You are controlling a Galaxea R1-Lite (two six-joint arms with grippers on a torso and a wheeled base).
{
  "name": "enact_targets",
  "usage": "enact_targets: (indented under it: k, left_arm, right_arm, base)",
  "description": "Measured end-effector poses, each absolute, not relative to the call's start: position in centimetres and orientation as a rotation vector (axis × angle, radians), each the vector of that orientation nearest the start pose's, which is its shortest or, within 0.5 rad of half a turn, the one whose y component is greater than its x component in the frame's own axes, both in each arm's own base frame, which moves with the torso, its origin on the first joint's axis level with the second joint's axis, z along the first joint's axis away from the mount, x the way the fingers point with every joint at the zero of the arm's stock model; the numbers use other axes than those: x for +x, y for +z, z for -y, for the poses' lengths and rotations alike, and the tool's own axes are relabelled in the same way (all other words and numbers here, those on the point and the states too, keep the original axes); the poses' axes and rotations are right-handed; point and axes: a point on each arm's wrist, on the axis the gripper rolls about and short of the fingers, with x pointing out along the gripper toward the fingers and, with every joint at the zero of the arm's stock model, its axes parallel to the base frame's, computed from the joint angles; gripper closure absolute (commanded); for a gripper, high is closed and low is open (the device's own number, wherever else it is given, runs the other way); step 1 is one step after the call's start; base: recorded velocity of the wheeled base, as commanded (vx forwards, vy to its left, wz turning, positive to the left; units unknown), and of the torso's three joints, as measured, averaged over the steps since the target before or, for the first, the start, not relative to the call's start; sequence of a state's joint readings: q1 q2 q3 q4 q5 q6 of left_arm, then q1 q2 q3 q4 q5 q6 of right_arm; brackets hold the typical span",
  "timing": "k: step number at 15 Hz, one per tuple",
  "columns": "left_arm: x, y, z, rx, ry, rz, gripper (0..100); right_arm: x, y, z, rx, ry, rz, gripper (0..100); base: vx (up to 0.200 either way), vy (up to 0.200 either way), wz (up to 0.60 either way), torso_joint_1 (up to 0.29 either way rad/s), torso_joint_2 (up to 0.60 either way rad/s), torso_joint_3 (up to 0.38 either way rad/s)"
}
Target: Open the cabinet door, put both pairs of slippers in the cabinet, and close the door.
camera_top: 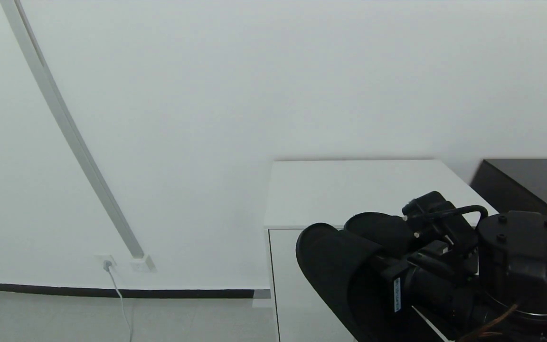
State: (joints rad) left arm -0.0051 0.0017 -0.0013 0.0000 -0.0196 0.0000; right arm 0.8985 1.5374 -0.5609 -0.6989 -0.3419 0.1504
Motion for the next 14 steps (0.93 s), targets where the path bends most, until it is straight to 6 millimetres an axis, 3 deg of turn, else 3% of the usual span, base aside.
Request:
enact_targets:
  k: [14]
  left_arm:
    - [-2.28, 7.59, 0.04, 0.000, -0.024, 0.000, 100]
  right_arm:
    - [15.99, 16.69, -18.88, -0.024, 0.532, -0.278, 100]
  base:
    - [0.000, -0.200, 0.00, 0.004, 0.00, 0.001]
